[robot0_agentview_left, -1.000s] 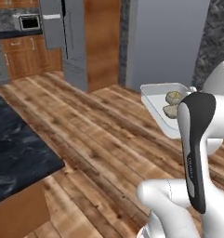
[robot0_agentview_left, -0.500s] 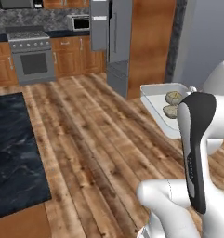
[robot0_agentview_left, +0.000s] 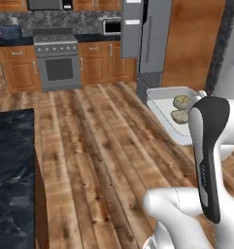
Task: Place two dumplings into each of the tupperware containers and then place the containers in the fridge.
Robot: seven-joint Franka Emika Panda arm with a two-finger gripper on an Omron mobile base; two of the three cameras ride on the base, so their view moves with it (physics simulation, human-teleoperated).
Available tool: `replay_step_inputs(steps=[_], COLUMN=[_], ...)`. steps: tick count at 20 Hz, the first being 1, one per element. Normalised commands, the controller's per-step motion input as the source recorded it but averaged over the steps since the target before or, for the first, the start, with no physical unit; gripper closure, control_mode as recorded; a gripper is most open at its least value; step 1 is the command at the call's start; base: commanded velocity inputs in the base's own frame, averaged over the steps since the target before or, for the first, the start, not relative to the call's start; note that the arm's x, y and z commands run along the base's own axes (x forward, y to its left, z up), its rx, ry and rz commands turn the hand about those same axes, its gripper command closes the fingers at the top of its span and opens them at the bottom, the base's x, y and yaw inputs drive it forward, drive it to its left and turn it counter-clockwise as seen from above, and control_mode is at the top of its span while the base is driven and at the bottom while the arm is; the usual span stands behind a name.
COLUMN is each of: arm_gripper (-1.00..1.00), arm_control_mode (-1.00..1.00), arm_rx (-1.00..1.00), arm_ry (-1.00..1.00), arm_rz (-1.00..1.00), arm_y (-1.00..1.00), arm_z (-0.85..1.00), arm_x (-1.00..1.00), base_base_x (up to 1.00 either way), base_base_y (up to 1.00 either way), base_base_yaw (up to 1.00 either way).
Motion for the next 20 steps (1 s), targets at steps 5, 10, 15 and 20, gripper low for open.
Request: replay_step_inputs(steps=[5,10,15,20], arm_gripper=[1.0,1.0,1.0,1.0], arm_control_mode=[1.0,1.0,1.0,1.0], arm_rx=[0.0,0.0,0.0,0.0], arm_ry=[0.0,0.0,0.0,0.0], arm_rz=[0.0,0.0,0.0,0.0], arm_y=[0.0,0.0,0.0,0.0], arm_z=[0.0,0.0,0.0,0.0], arm_x=[0.0,0.0,0.0,0.0], base_base_x=[1.0,1.0,1.0,1.0], base_base_y=[0.08,0.15,0.28,0.34], base_base_yaw=[0.0,0.0,0.0,0.0])
